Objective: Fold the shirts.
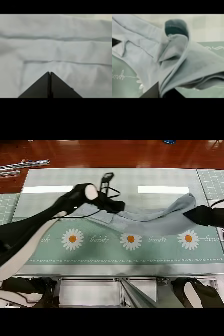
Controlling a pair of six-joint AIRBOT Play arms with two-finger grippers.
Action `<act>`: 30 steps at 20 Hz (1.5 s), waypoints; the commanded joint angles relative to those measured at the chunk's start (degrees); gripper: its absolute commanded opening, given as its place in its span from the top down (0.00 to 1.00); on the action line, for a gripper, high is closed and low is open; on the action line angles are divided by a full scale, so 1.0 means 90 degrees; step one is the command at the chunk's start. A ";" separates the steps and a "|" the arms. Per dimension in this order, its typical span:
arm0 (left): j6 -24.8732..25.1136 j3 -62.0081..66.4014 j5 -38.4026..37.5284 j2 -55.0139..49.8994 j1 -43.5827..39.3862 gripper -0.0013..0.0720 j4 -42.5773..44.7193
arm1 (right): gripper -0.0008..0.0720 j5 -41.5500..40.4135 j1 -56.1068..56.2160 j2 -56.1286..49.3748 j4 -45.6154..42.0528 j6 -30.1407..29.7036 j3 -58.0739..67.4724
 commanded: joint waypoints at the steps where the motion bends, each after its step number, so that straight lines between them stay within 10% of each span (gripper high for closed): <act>1: -0.0010 0.1503 -0.0986 -0.1336 -0.0731 0.97 -0.0440 | 0.96 0.0233 0.0007 0.0763 0.0022 0.0296 -0.0141; 13: 0.0716 0.2115 -0.1430 -0.2001 -0.0935 0.97 -0.2365 | 0.96 0.0270 0.0012 0.0724 0.0311 0.0289 -0.0141; 30: 0.1909 -0.2917 -0.1707 0.4779 0.3609 0.96 -0.1379 | 0.96 -0.1834 0.4320 -0.5605 0.1664 0.0192 0.3971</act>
